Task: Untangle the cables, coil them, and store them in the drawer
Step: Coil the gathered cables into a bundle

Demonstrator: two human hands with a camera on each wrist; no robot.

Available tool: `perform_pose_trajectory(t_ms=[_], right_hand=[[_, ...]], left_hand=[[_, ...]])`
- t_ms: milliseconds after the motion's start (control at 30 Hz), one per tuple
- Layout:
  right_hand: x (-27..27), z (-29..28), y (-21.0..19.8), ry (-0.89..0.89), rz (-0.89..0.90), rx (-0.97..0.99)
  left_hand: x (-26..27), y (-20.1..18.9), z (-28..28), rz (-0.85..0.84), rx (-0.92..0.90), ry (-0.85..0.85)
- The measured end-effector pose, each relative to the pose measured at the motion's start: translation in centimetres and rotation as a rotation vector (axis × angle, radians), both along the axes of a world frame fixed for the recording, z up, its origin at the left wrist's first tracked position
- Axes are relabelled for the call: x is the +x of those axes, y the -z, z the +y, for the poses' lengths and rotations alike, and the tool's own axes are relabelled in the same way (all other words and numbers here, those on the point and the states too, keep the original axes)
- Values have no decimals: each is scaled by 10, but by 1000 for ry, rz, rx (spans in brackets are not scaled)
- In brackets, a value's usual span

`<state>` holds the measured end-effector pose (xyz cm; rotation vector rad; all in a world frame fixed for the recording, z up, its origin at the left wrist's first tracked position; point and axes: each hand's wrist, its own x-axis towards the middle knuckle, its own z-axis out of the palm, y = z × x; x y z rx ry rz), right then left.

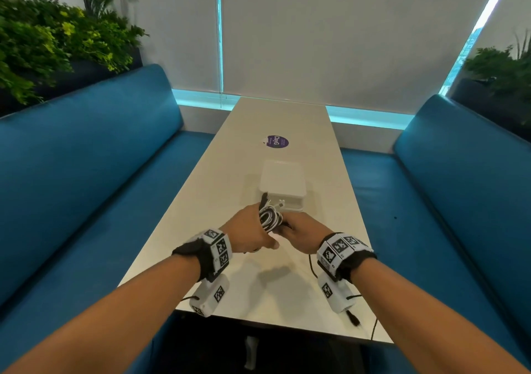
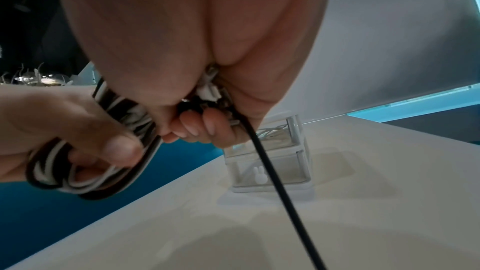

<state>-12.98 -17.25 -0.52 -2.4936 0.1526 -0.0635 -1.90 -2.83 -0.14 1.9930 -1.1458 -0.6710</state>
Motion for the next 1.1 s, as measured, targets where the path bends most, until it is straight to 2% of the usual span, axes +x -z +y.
perform_pose_trajectory(t_ms=[133,267,433,567,700,967,1100], right_hand=[[-1,-2,5,18,-13,21],[2,1,8,22,-25,47],[2,3,13,150,-43,88],[-2,0,14,196,-10,161],[-8,-5,14,174,48,196],[-1,-19,24,143,-34,55],[-1,-22,22,146,-46,103]], left_hand=[[-1,1,-4,-67,-5,-46],[4,1,-10,-153,115,-71],[6,2,-8,-185,138,-72],[10,0,-3,-327,162,-62],[21,0,6,-199,64,-120],[7,10,8,60,-16,-31],[4,13,2,88,-27,-7]])
